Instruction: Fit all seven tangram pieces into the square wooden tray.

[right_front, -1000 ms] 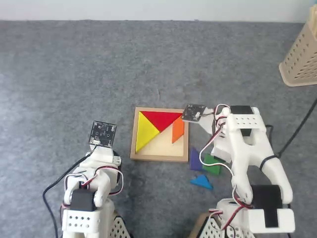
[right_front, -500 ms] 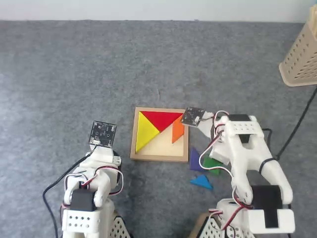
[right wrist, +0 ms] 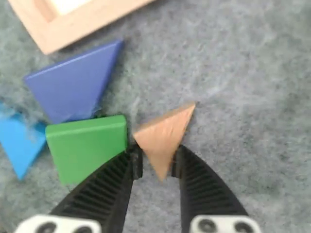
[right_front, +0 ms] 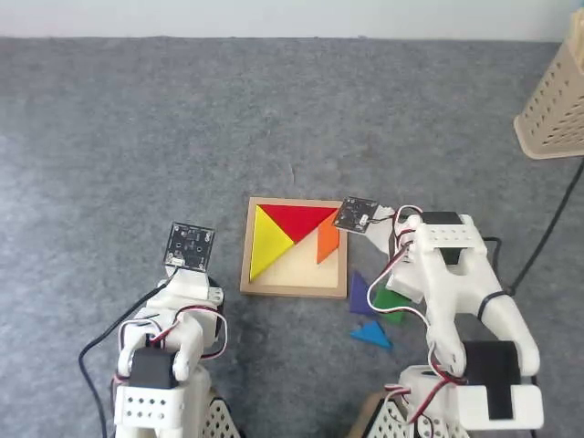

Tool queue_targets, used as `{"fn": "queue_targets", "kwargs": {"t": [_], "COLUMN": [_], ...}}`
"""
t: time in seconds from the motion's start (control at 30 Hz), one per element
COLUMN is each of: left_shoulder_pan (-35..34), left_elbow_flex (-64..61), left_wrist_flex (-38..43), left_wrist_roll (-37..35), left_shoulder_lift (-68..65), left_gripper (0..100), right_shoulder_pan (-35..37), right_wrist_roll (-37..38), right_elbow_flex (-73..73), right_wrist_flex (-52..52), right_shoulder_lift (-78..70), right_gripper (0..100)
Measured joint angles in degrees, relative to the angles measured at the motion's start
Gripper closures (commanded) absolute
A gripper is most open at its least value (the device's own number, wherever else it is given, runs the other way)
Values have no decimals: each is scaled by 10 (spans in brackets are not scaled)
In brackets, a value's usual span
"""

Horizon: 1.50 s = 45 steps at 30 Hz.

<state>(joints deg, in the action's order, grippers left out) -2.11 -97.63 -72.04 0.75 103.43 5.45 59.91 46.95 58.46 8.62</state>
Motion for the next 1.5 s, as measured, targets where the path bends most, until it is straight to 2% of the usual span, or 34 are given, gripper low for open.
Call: {"fn": "queue_targets", "kwargs": {"t": [0.33, 0.57, 0.73, 0.97, 1.07, 1.23, 1.5], "left_shoulder_pan": [0, 0, 0, 0, 0, 0, 0], "left_elbow_flex": [0, 0, 0, 0, 0, 0, 0], "left_wrist_flex": [0, 0, 0, 0, 0, 0, 0], "left_wrist_roll": [0, 0, 0, 0, 0, 0, 0], "left_shoulder_lift": [0, 0, 0, 0, 0, 0, 0], "left_gripper": [988, 988, 988, 988, 988, 988, 988], "right_shoulder_pan": [1, 2, 2, 2, 19, 85, 80], "right_wrist_roll": [-149, -214, -231, -231, -236, -301, -321], "right_elbow_flex": [-29, -62, -62, -62, -62, -62, -66], "right_wrist_flex": [16, 31, 35, 66, 67, 50, 7], "right_shoulder_lift": [0, 0, 0, 0, 0, 0, -67], "right_gripper": [940, 940, 915, 729, 738, 745, 745]}}
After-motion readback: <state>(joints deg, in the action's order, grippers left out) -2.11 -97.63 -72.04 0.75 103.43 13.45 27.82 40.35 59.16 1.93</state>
